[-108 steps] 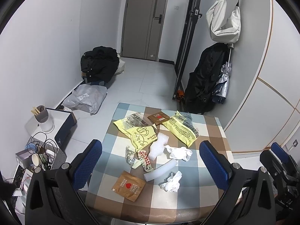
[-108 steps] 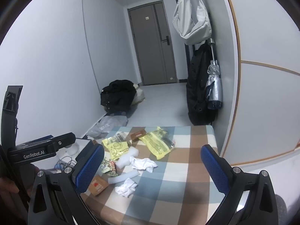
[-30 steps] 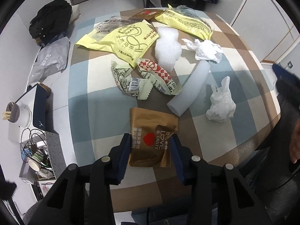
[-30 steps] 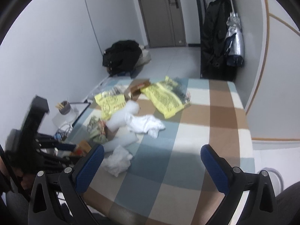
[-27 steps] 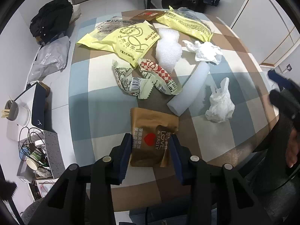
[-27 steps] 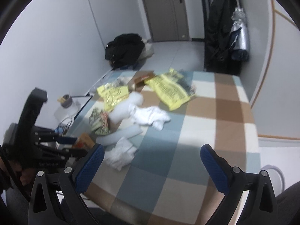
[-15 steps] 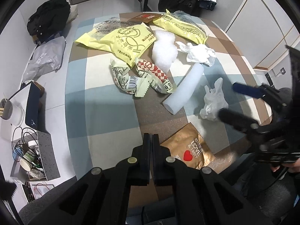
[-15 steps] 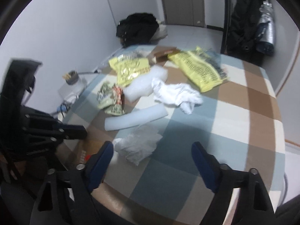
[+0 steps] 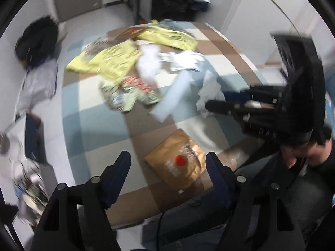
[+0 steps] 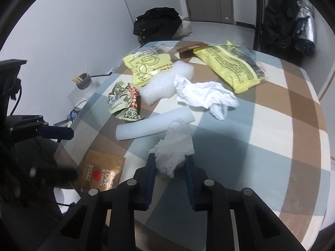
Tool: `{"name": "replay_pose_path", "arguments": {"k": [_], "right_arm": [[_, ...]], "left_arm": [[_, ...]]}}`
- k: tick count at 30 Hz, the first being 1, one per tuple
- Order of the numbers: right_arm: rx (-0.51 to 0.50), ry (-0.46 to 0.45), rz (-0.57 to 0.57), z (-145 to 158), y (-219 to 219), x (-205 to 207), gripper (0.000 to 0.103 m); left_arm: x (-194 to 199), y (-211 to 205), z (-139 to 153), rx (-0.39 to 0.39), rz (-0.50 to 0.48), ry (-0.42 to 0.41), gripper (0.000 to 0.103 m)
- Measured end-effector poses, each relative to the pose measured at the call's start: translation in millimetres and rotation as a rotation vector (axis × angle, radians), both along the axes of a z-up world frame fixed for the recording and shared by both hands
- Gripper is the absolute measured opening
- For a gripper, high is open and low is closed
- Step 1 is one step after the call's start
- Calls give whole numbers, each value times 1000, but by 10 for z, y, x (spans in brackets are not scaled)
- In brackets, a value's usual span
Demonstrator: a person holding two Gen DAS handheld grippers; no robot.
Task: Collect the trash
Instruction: 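Carry the brown packet and white tissue over the white trash bin with both tools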
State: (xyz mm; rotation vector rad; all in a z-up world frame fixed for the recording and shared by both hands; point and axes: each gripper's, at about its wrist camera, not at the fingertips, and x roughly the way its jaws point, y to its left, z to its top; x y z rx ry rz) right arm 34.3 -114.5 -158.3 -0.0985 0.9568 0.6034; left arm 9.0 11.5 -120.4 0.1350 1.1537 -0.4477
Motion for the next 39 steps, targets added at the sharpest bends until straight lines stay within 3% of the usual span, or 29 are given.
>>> {"name": "replay_pose_path", "arguments": {"k": [4, 9, 18, 21, 23, 27, 29, 31, 35, 39], "right_arm": [[12, -5, -35, 63, -196, -35, 22], [13, -48, -63, 194, -438, -114, 21], [58, -44, -102, 220, -607, -112, 21], [74, -47, -104, 228, -638, -112, 21], [80, -48, -101, 229, -635, -111, 21], [84, -49, -96, 223, -625, -117, 21], [85, -51, -95, 226, -623, -122, 21], [87, -56, -96, 237, -626, -133, 21], [98, -54, -108, 250, -653, -126, 21], [110, -51, -122, 265, -693, -122, 21]], "left_arm": [[-3, -214, -105, 91, -104, -43, 73], [102, -304, -303, 176, -174, 10, 73], [215, -272, -365, 171, -234, 43, 74], [245, -293, -353, 163, -226, 40, 60], [223, -275, -326, 155, -224, 36, 43], [234, -290, -306, 158, -215, 38, 37], [193, -340, -287, 142, -204, 40, 19], [207, -397, -278, 129, -195, 34, 10], [149, -502, -247, 139, -176, 12, 3], [141, -490, -109, 81, -120, 5, 1]]}}
